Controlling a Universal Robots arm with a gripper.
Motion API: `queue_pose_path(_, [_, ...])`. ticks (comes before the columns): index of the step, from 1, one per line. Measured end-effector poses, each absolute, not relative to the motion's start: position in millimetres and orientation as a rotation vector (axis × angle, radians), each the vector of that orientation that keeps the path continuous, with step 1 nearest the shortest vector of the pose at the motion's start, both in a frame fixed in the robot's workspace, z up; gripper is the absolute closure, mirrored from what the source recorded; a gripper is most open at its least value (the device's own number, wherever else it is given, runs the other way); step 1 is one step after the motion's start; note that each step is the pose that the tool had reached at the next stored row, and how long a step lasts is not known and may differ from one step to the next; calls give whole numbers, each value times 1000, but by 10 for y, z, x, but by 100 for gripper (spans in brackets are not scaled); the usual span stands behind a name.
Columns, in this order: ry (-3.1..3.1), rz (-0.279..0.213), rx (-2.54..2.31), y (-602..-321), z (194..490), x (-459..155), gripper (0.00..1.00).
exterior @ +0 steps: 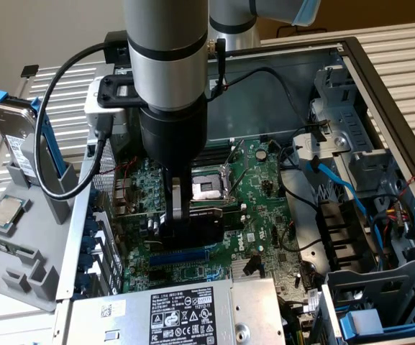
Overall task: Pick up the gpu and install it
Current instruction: 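Insert the gpu into the slot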
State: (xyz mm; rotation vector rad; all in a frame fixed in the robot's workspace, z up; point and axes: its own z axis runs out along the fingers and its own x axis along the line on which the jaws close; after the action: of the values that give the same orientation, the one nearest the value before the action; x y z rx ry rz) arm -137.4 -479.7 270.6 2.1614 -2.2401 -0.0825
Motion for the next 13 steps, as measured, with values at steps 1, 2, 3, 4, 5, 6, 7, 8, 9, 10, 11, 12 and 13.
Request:
queue_pose_path(1, [-2240, -82, 2161, -4796, 2706, -1375, 73])
queue_pose_path(2, [-2240, -82, 2161, -4796, 2706, -1377, 73])
queue_pose_path(3, [-2240, -82, 2161, -4795, 2705, -1380, 73])
queue_pose_path(4, [-2240, -82, 2161, -4795, 2705, -1382, 73])
queue_pose_path(5, [-2240, -82, 2161, -4794, 2703, -1384, 73])
queue_pose_path(6, [-2240, -82, 2161, -4794, 2700, -1386, 73])
queue_pose_path(7, [-2240, -82, 2162, -4793, 2699, -1387, 73])
queue_pose_path(8, [-2240, -82, 2162, -4793, 2699, -1387, 73])
queue_pose_path(9, [-2240, -82, 2162, -4793, 2697, -1387, 73])
queue_pose_path(10, [-2240, -82, 2162, -4793, 2695, -1388, 73])
queue_pose_path(11, [-2240, -82, 2162, -4793, 2693, -1388, 73])
queue_pose_path(12, [-2240, -82, 2162, -4793, 2692, -1389, 73])
queue_pose_path(13, [-2240, -82, 2161, -4793, 2693, -1389, 73])
